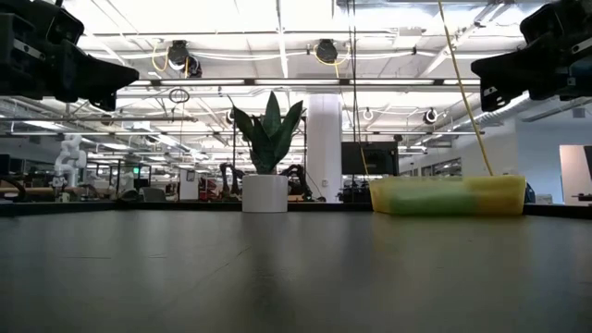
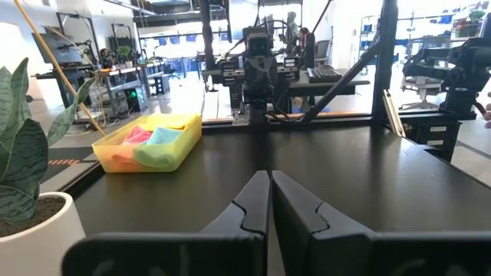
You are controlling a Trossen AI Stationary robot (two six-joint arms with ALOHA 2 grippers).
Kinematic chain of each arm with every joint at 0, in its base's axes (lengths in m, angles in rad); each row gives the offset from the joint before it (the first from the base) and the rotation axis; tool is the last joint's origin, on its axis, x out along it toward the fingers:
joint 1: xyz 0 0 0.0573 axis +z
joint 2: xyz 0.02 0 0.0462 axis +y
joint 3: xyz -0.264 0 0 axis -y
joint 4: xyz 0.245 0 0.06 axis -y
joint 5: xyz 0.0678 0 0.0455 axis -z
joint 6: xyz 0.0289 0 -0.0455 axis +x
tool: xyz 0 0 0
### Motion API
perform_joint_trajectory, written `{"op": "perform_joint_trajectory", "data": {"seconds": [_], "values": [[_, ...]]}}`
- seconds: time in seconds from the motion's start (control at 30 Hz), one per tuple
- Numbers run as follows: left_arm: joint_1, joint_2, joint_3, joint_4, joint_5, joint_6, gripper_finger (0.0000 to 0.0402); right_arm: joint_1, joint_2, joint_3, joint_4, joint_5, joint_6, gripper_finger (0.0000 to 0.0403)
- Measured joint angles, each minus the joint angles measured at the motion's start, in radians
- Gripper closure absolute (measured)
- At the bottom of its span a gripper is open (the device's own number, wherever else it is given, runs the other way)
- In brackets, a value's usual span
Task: Fold microfiber towels
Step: Return to Home Position
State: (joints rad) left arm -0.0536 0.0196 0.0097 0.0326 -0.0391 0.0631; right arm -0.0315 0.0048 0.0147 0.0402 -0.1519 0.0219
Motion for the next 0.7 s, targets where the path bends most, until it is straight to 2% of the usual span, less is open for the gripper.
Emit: {"op": "perform_joint_trajectory", "data": {"seconds": [0.23, 0.37, 0.43, 0.7], "values": [[0.000, 0.000, 0.000, 0.000, 0.000, 0.000, 0.0380, 0.000, 0.000, 0.000, -0.002, 0.016, -0.032, 0.0403], [0.000, 0.000, 0.000, 0.001, 0.001, 0.000, 0.0380, 0.000, 0.009, 0.000, -0.022, 0.146, -0.011, 0.0403], [0.000, 0.000, 0.000, 0.001, 0.001, 0.000, 0.0380, 0.000, 0.023, 0.000, -0.019, 0.172, 0.013, 0.0403], [0.000, 0.000, 0.000, 0.001, 0.001, 0.000, 0.0380, 0.000, 0.071, 0.000, -0.021, 0.173, 0.018, 0.0403]]}}
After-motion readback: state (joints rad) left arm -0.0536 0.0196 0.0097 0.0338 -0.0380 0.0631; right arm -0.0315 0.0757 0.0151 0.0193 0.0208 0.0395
